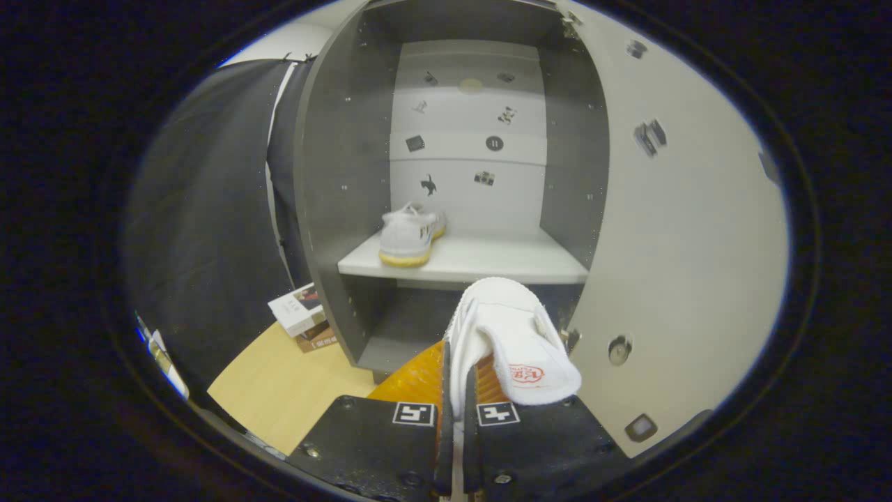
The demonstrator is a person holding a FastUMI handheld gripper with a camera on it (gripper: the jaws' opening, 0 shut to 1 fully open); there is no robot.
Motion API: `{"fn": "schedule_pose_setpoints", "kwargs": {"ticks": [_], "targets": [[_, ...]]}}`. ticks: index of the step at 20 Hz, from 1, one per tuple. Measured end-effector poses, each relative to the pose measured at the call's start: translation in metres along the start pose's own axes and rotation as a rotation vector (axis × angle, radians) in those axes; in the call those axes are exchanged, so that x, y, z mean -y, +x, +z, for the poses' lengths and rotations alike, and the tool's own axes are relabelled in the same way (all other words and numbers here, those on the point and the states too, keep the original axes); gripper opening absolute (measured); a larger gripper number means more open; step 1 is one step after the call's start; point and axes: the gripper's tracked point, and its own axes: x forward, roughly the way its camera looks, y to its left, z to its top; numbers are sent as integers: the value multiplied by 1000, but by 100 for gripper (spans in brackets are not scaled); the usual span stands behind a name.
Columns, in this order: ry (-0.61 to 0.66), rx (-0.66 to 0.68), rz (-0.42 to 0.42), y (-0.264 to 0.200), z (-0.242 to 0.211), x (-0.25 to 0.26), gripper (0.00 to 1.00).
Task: Open the shoe cabinet door, grab the shoes and put them into the shoe cabinet, then close the shoe cabinet door.
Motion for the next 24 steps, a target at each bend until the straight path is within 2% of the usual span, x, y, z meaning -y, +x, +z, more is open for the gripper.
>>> {"fn": "schedule_pose_setpoints", "kwargs": {"ticks": [8, 11, 18, 24], "targets": [[-63, 104, -15, 68, 113, 1, 9], [-82, 100, -39, 108, 135, 7, 9], [-99, 11, -50, 190, 138, 16, 9], [-93, -109, -39, 222, 116, 13, 9]]}}
